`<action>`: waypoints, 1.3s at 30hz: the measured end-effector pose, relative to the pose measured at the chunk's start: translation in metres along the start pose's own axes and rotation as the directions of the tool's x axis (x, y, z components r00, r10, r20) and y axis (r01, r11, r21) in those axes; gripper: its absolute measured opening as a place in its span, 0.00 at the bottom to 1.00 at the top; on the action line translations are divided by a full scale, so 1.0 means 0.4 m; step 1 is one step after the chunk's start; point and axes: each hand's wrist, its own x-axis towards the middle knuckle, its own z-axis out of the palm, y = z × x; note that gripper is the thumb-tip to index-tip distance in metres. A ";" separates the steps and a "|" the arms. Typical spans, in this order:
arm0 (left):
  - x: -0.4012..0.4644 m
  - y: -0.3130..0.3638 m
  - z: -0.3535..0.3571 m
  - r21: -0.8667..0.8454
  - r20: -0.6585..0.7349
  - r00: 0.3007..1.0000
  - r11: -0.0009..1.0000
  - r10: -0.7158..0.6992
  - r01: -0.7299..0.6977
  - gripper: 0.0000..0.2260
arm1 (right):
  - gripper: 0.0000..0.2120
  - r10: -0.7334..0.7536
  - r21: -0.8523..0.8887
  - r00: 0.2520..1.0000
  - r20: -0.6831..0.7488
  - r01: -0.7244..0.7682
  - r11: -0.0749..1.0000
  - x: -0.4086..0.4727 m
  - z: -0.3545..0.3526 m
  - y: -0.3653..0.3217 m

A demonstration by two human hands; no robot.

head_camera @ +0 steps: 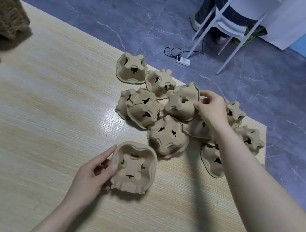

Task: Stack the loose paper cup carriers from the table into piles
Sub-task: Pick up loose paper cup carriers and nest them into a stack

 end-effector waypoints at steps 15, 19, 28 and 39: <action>0.000 0.001 0.002 0.007 0.009 1.000 1.000 0.014 -0.014 0.21 | 0.14 -0.157 0.506 0.963 -0.220 0.251 0.826 -0.269 -0.018 0.015; -0.004 0.008 0.006 -0.017 0.002 1.000 1.000 -0.005 0.005 0.21 | 0.10 -0.180 0.571 0.972 -0.154 0.236 0.786 -0.341 0.005 0.025; -0.006 -0.004 -0.012 0.075 -0.002 1.000 0.997 0.000 0.001 0.16 | 0.10 -0.432 0.453 0.884 -0.177 0.463 0.762 -0.458 0.097 0.068; -0.031 0.000 -0.006 0.083 0.003 1.000 0.996 -0.027 0.027 0.17 | 0.07 -0.555 0.258 0.828 -0.082 0.556 0.790 -0.503 0.110 0.162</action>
